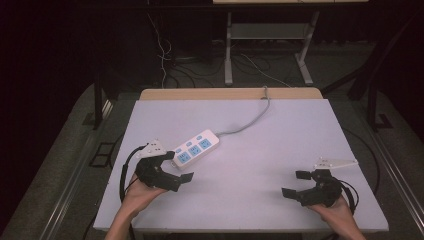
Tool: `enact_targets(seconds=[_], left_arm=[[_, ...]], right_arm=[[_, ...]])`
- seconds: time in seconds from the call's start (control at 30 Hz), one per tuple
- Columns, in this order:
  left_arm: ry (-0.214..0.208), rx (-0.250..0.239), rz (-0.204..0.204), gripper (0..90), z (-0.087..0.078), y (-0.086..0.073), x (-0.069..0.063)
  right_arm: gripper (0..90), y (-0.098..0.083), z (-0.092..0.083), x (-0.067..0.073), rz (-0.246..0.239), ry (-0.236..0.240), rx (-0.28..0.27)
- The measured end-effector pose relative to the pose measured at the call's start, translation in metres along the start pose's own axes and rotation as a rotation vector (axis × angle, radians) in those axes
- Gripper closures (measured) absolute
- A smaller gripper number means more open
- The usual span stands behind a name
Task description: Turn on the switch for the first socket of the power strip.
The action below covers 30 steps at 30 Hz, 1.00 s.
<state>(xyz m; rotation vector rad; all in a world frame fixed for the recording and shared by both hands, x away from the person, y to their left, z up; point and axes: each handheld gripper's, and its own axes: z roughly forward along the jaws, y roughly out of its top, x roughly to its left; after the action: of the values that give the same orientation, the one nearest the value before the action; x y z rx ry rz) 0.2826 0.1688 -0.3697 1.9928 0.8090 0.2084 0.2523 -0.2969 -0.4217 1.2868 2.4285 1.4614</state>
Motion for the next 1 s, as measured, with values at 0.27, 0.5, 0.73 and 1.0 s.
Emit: enact_targets(seconds=[0.27, 0.5, 0.73, 1.0], left_arm=[[0.003, 0.015, 0.031, 0.0, 0.000, 0.017, 0.004], [0.006, 0.026, 0.048, 0.0, 0.001, 0.028, 0.006], [0.016, 0.031, 0.057, 0.0, 0.005, 0.036, 0.009], [0.018, 0.045, 0.071, 0.0, 0.010, 0.051, 0.015]], right_arm=[[0.2, -0.001, -0.001, -0.001, 0.000, -0.003, -0.005], [0.2, -0.001, -0.002, -0.001, 0.004, -0.004, -0.009], [0.2, -0.001, -0.001, -0.001, 0.000, 0.000, -0.007], [0.1, -0.001, -0.002, -0.001, -0.002, 0.003, -0.010]])
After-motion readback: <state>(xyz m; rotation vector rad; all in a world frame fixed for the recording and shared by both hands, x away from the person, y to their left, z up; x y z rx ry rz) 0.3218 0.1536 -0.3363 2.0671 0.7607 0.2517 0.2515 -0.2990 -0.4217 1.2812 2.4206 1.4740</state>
